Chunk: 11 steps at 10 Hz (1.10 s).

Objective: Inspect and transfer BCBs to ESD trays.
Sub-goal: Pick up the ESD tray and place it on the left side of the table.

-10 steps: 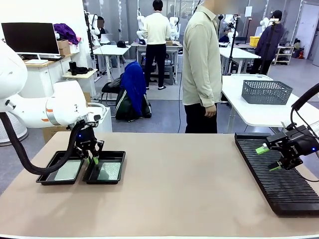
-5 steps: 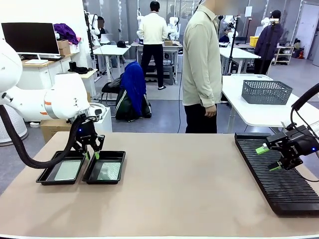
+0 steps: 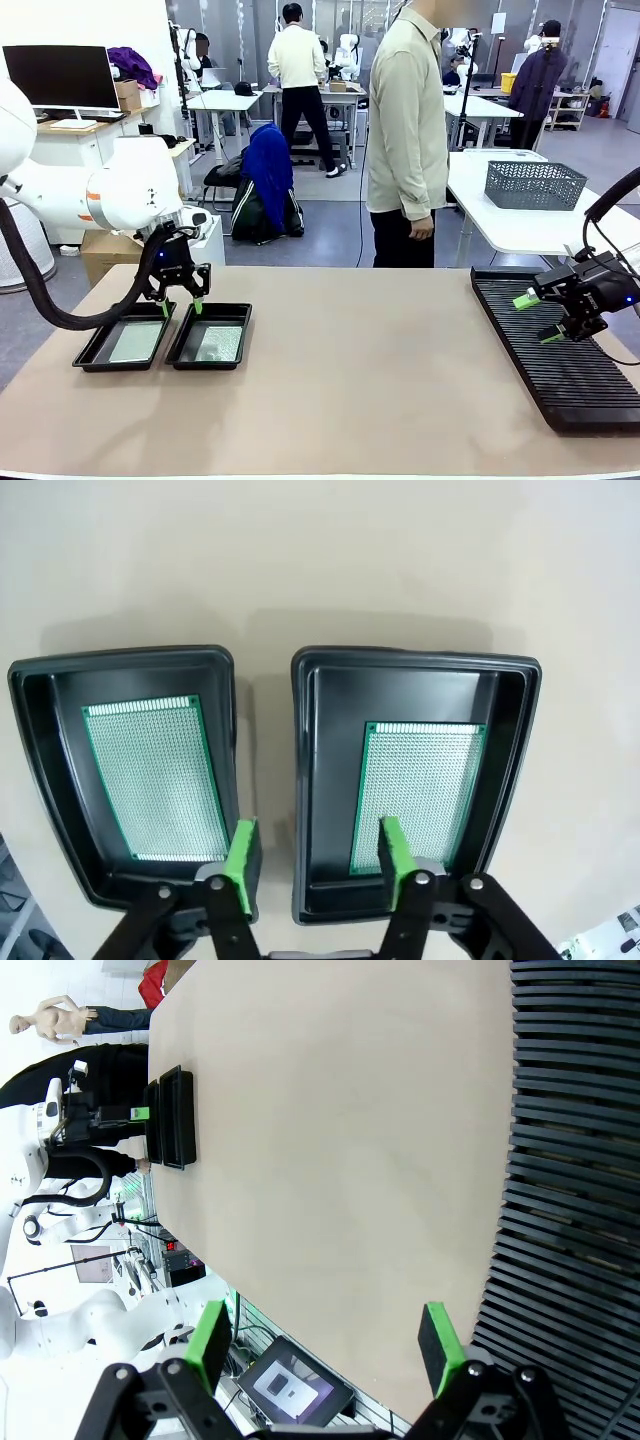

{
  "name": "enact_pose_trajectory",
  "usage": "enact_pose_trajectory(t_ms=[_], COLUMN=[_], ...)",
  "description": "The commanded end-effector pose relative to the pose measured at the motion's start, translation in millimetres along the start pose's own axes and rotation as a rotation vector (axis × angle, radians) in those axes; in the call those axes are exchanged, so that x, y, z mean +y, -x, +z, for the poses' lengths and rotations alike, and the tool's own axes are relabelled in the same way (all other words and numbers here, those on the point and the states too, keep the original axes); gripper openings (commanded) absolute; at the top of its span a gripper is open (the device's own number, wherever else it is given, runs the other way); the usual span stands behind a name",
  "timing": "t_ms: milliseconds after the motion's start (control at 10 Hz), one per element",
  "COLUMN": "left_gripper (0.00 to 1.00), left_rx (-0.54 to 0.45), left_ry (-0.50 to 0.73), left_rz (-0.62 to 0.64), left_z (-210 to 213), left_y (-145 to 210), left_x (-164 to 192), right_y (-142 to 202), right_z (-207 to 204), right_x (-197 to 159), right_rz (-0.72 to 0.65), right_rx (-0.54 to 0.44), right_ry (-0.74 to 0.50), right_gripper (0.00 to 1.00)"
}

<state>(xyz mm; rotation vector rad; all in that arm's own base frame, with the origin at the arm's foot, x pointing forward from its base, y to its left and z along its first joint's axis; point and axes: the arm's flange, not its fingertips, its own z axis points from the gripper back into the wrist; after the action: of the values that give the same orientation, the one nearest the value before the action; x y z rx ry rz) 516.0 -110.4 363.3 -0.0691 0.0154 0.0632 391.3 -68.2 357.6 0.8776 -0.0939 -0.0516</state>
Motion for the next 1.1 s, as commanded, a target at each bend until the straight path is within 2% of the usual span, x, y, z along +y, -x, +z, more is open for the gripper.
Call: enact_pose_trajectory(t_ms=[0,200,600,700,800,1000], left_gripper=[0.83,1.00,1.00,1.00,1.00,1.00], left_rx=[-0.002,-0.003,-0.006,-0.011,-0.005,-0.005], left_ry=[-0.043,-0.051,-0.065,-0.063,-0.023,-0.023], left_rz=[0.013,0.017,0.019,-0.014,-0.007,-0.007], left_z=[4,10,21,24,19,19], left_y=[10,13,18,20,10,10], left_x=[-5,-6,-4,-4,-5,-5], right_y=[0,0,0,0,0,0], right_z=[0,0,0,0,0,0], right_x=[2,2,2,2,2,2], right_rz=[-0.008,-0.008,-0.008,-0.008,-0.008,-0.008], right_rx=[-0.006,-0.006,-0.006,-0.006,-0.006,-0.006], right_ry=[0.001,0.001,0.001,0.001,0.001,0.001], right_gripper=[1.00,1.00,1.00,1.00,1.00,1.00])
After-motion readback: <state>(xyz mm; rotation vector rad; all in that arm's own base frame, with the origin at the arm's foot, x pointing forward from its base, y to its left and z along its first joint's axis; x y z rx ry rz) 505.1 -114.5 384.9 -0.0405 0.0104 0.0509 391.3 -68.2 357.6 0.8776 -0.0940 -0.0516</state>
